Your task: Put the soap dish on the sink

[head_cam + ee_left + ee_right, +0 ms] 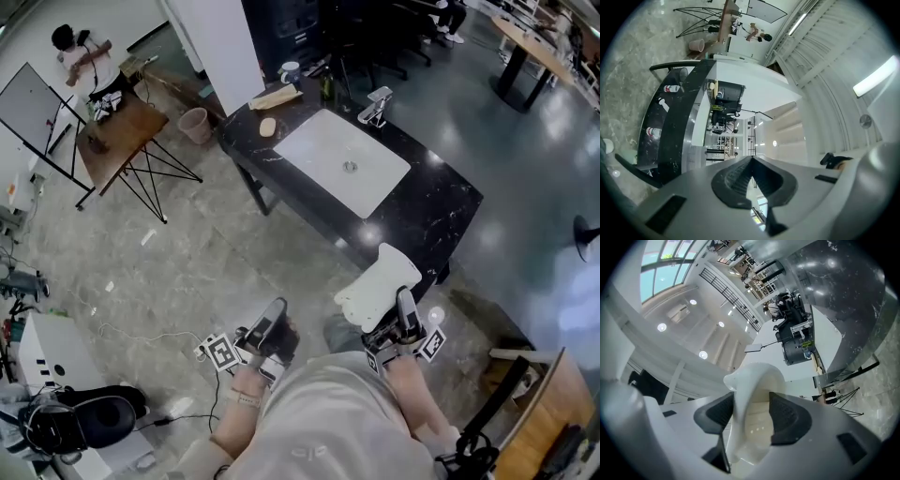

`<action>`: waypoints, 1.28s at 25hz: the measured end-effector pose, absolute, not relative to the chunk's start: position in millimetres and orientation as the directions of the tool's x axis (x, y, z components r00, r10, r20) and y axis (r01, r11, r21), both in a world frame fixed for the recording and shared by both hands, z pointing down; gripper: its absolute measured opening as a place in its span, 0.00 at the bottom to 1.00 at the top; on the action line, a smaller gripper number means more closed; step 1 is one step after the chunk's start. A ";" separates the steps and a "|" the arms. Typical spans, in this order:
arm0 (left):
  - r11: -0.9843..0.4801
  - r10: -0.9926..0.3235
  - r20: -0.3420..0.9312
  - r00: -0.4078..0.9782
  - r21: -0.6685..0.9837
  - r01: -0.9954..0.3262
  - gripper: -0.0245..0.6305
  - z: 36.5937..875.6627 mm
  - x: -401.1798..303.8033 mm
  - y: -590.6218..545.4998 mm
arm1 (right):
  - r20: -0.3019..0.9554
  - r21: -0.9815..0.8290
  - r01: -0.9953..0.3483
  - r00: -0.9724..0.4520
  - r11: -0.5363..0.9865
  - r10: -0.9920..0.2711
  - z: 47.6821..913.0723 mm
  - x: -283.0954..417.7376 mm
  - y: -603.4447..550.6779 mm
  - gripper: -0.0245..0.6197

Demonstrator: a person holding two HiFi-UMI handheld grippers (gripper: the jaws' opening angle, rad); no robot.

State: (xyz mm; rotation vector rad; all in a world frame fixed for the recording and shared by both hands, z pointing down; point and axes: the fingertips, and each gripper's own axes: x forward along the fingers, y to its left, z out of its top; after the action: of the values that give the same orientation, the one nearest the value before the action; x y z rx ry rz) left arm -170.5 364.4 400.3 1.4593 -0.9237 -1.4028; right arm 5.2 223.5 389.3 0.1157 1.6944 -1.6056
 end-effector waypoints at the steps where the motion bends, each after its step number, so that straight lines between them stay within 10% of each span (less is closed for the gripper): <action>1: -0.333 -0.938 -0.337 0.085 0.941 0.063 0.05 400.2 -174.1 355.2 | -0.579 -0.809 0.553 -0.688 0.200 -0.437 389.7 3.4 214.4 0.42; 32: -0.227 -0.934 -0.247 0.256 0.968 0.106 0.05 433.2 -175.8 106.1 | -0.528 -0.835 0.495 -0.604 0.238 -0.597 438.7 24.4 -18.9 0.42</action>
State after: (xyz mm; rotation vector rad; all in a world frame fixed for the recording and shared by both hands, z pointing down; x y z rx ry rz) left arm -175.8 106.1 433.2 1.4413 -0.8275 -1.2073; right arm 24.4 -18.9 438.7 -0.0967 1.6124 -1.5277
